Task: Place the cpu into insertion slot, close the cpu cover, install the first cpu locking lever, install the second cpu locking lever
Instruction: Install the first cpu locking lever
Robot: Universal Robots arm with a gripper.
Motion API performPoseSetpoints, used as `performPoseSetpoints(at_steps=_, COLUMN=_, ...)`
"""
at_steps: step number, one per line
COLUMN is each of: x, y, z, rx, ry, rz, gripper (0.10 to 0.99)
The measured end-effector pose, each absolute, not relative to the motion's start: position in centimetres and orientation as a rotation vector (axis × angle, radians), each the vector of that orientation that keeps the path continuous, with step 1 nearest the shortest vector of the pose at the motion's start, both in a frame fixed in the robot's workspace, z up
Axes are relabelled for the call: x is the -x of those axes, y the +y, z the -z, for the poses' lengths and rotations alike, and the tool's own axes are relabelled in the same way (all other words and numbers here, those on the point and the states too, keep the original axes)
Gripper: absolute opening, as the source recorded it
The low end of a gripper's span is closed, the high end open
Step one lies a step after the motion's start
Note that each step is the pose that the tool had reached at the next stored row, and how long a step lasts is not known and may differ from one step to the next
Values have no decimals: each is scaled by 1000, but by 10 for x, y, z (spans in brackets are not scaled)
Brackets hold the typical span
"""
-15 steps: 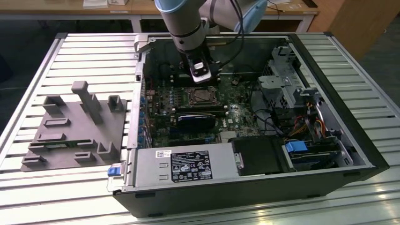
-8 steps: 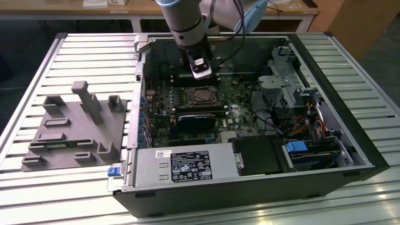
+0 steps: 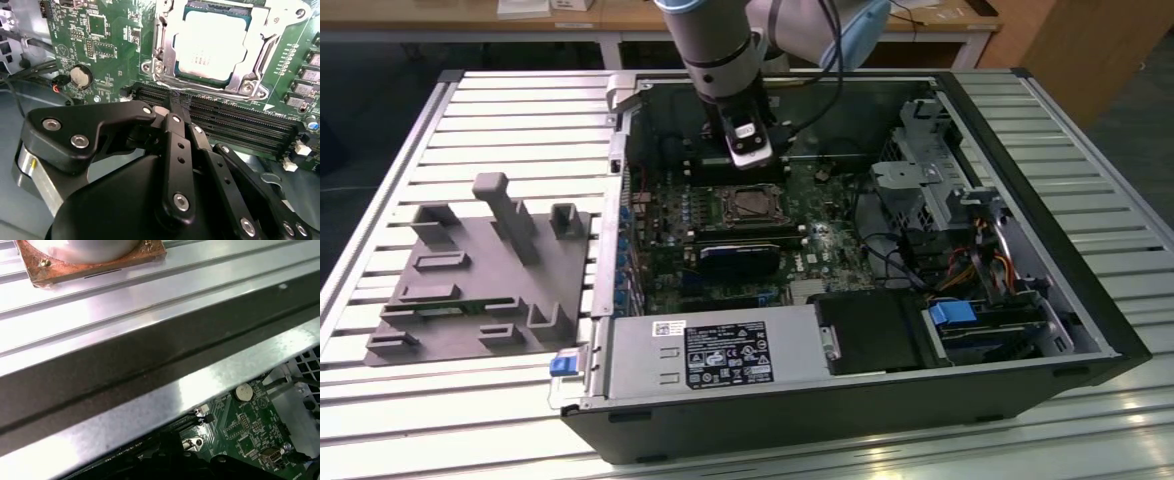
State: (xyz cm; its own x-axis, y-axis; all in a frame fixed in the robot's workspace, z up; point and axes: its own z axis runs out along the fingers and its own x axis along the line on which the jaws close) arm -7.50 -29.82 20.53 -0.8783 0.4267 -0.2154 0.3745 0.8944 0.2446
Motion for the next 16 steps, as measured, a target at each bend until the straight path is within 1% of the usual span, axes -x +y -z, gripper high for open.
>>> performPoseSetpoints(at_steps=9, x=70, y=-298, z=-204, rx=-621, ry=2875, rz=-212, gripper=102)
performPoseSetpoints(at_steps=16, x=70, y=-306, z=-204, rx=-618, ry=2878, rz=-173, gripper=102)
